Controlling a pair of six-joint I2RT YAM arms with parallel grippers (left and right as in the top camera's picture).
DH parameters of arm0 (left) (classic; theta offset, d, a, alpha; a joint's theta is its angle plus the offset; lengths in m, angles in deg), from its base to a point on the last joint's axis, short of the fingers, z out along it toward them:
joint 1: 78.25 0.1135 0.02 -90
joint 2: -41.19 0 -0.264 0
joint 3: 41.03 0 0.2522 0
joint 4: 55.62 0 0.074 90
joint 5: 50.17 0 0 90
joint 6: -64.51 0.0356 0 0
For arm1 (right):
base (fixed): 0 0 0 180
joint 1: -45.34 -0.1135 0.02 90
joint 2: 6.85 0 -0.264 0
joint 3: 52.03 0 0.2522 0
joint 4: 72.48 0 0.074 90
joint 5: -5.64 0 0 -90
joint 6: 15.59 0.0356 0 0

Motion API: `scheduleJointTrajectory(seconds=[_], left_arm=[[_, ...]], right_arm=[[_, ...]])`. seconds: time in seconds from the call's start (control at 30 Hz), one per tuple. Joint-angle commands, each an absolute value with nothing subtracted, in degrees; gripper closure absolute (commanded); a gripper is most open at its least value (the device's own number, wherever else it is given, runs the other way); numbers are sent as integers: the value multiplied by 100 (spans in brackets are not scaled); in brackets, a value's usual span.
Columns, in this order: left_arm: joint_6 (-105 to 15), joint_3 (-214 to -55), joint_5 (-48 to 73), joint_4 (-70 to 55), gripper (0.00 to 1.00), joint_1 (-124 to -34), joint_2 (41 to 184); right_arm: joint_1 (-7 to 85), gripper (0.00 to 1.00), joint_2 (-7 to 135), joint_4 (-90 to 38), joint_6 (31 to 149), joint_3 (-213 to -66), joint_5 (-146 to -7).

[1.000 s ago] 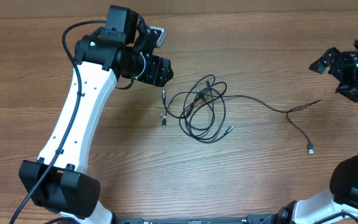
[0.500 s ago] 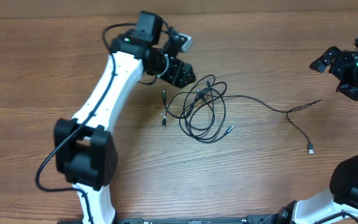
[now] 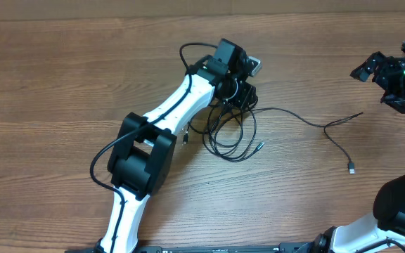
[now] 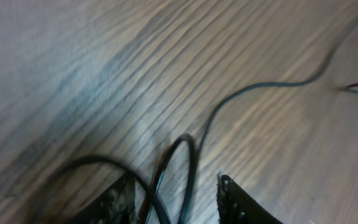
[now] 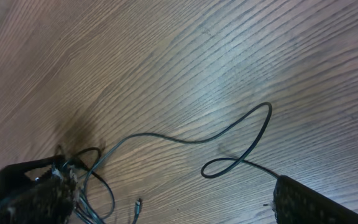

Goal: Untangle cables

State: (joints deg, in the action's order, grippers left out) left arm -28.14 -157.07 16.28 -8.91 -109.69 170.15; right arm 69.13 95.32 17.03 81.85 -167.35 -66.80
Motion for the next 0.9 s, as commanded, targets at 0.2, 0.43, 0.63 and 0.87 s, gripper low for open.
scheduleJointTrajectory(seconds=[0.2, 0.43, 0.63, 0.87], left_arm=[[-3088, -15749, 2397, -867, 96, -10864, 17131], [-3040, -16359, 2328, 305, 96, -10491, 15785], [-2760, -16385, 2330, 1044, 96, -10311, 14296], [-2869, -16383, 1851, 1763, 96, -9701, 13827]], right_arm=[[6895, 0, 9497, 1639, 8159, -16741, -6601], [6782, 0, 9497, 1644, 7923, -16741, -6100], [6137, 10, 9453, 1714, 6366, -16752, -4120], [4699, 15, 9296, 1038, 6191, -16754, -3016]])
